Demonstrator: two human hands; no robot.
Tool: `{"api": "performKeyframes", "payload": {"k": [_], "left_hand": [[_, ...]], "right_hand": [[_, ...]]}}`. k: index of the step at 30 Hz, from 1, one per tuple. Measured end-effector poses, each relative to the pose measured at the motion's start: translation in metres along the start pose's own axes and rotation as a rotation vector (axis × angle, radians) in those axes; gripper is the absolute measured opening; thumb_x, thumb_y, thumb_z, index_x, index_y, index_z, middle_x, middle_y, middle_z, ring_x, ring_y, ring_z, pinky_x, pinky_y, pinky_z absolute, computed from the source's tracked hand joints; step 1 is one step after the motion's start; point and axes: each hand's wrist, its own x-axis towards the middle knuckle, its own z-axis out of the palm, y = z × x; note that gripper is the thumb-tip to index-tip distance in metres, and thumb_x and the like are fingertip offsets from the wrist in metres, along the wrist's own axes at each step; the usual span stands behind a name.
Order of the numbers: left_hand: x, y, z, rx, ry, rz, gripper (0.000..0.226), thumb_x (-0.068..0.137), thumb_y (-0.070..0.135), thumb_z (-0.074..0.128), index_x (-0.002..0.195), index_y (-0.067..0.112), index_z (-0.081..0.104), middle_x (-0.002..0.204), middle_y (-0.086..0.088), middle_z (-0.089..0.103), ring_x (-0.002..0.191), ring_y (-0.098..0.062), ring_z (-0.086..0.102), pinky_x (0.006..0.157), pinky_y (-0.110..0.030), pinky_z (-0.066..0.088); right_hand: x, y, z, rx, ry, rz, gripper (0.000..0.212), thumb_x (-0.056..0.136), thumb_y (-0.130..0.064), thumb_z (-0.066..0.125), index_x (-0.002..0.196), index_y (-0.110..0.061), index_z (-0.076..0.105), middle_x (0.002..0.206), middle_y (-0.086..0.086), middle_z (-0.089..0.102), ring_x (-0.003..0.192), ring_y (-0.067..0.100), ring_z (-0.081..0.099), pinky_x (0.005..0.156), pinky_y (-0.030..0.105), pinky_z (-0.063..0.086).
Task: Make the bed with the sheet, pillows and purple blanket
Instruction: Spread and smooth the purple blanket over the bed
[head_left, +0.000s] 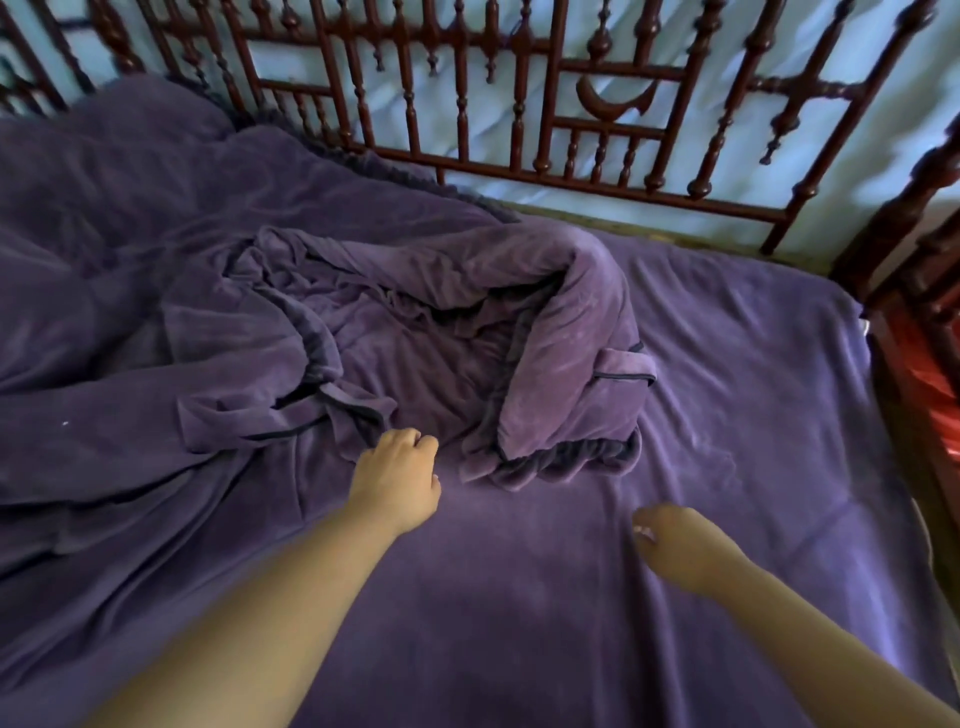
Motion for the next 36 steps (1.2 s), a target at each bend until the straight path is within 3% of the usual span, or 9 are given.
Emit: {"api": "performKeyframes", "payload": {"k": [6,11,14,20,27,29,30,32,36], "left_hand": [[0.051,-0.090,-0.017,-0.005,-0.070,0.040,0.042,0.094,0.028,0.045,0.134,0.014,0.043,0.140,-0.006,0.045,0.132,-0.026,0.039,0.099,-0.038,0.043],[0.088,-0.148,-0.025,-0.018,-0.121,0.041,0.044,0.094,0.027,0.044,0.136,0.014,0.042,0.140,-0.006,0.045,0.132,-0.026,0.040,0.102,-0.039,0.043],[0.107,-0.155,-0.033,-0.046,-0.103,0.067,0.041,0.093,0.026,0.045,0.133,0.014,0.044,0.138,-0.006,0.048,0.130,-0.026,0.042,0.101,-0.039,0.044],[0.150,-0.143,-0.040,-0.135,-0.085,0.085,0.039,0.095,0.026,0.042,0.133,0.014,0.042,0.139,-0.004,0.046,0.130,-0.024,0.040,0.098,-0.037,0.044],[0.177,-0.108,-0.037,-0.144,-0.090,0.105,0.044,0.095,0.027,0.045,0.135,0.013,0.038,0.137,-0.004,0.047,0.129,-0.024,0.040,0.099,-0.036,0.043],[0.192,-0.094,-0.038,-0.131,-0.081,0.094,0.052,0.094,0.029,0.048,0.140,0.014,0.032,0.140,-0.005,0.045,0.131,-0.024,0.039,0.100,-0.036,0.043],[0.201,-0.085,-0.039,-0.131,-0.072,0.087,0.056,0.093,0.030,0.050,0.142,0.014,0.029,0.142,-0.005,0.043,0.132,-0.024,0.038,0.101,-0.036,0.043],[0.221,-0.064,-0.043,-0.130,-0.034,0.091,0.066,0.091,0.033,0.054,0.145,0.014,0.023,0.145,-0.006,0.038,0.135,-0.023,0.034,0.104,-0.034,0.041],[0.259,-0.024,-0.050,-0.041,0.084,0.138,0.095,0.081,0.038,0.067,0.151,0.014,0.008,0.157,-0.013,0.013,0.146,-0.029,0.015,0.114,-0.038,0.029]], "right_hand": [[0.043,-0.087,-0.012,0.057,0.068,0.044,0.027,0.087,-0.035,0.036,0.064,-0.023,0.046,0.108,0.014,0.066,0.101,0.030,0.059,0.069,0.029,0.035],[0.073,-0.144,-0.015,0.152,0.090,0.195,0.028,0.092,-0.042,0.045,0.097,-0.020,0.061,0.103,0.010,0.065,0.103,0.029,0.060,0.077,0.032,0.042],[0.088,-0.162,-0.023,0.227,0.198,0.319,0.060,0.086,-0.047,0.053,0.130,-0.007,0.043,0.124,0.014,0.060,0.116,0.031,0.055,0.090,0.036,0.045],[0.135,-0.176,-0.043,0.421,0.444,0.537,0.114,0.068,-0.055,0.071,0.146,-0.004,0.005,0.146,0.020,0.029,0.136,0.037,0.029,0.108,0.046,0.031],[0.183,-0.156,-0.049,0.683,0.438,0.643,0.115,0.068,-0.038,0.078,0.147,-0.016,-0.003,0.153,0.016,0.014,0.140,0.035,0.020,0.111,0.048,0.027],[0.196,-0.141,-0.053,0.786,0.469,0.591,0.090,0.072,-0.018,0.074,0.143,-0.013,0.019,0.139,0.020,0.037,0.128,0.039,0.038,0.100,0.045,0.037],[0.201,-0.132,-0.055,0.808,0.509,0.535,0.066,0.075,-0.008,0.067,0.133,-0.008,0.036,0.118,0.019,0.053,0.114,0.040,0.050,0.086,0.040,0.042],[0.200,-0.109,-0.065,0.833,0.534,0.414,0.024,0.079,0.004,0.053,0.100,-0.006,0.056,0.073,0.006,0.056,0.077,0.029,0.055,0.062,0.029,0.038],[0.173,-0.024,-0.092,0.719,0.337,0.228,0.040,0.073,0.019,0.046,0.055,-0.016,0.051,0.042,-0.009,0.055,0.042,-0.005,0.049,0.046,0.016,0.040]]}}
